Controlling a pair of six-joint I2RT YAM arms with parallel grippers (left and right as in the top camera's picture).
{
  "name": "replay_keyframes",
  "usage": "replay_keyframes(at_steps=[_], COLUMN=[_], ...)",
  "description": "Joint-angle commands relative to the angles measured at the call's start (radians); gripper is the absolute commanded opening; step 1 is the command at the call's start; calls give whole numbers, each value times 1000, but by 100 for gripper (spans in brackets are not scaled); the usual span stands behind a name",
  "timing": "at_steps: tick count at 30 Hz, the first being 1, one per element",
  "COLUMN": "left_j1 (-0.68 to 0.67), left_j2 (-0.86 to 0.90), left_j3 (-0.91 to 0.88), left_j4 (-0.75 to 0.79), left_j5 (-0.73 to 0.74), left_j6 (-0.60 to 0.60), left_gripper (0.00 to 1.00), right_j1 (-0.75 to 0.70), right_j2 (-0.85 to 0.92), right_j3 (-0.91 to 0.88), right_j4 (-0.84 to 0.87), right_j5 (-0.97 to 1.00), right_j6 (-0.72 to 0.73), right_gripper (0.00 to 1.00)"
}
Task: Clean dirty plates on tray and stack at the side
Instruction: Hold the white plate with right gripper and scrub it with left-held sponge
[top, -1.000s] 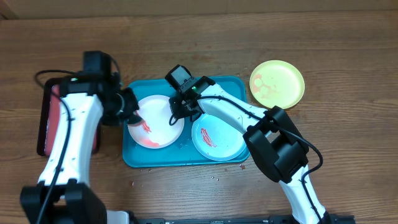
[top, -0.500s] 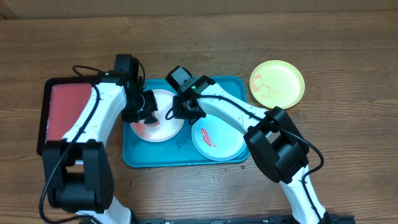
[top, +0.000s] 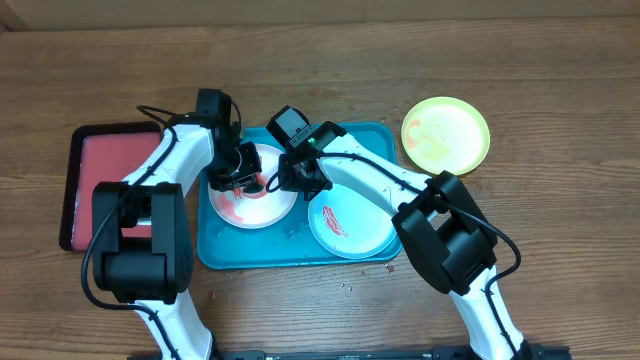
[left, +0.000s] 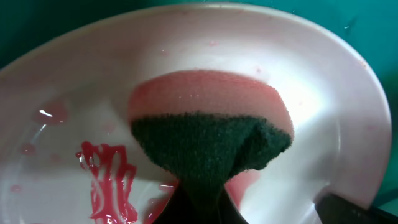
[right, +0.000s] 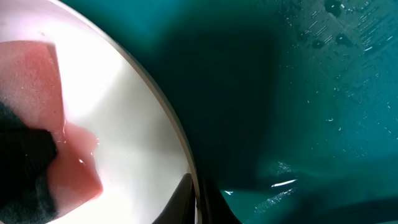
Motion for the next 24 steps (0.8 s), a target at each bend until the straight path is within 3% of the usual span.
replay_keyframes(at_steps=[1,7,12,15,18,20,24], left_j1=[-3,-3,-3,-5,-5,-5,-19], left_j2=[78,77,77,77,78,81,87], left_j3=[-29,-7,32,72,86,81,80], left_j4=[-81,-222,-274,-271,-175,-105,-6], left_j5=[-302,-711,-753,-625,-236,-36,73], left_j6=[0,-96,-109,-91,19,28,-90], left_gripper=[4,4,4,4,4,4,4], right_j1=[-4,-4,-4,-4,-4,-4,-4], right_j2=[27,27,27,27,27,27,27], right_j3=[-31,-31,-31,-31,-31,-31,-31], right_j4=[-19,-14,-11,-11,-5,3,4], right_j5=[53,53,53,53,53,53,53], right_j6=[5,5,5,5,5,5,5], right_gripper=[4,4,4,4,4,4,4])
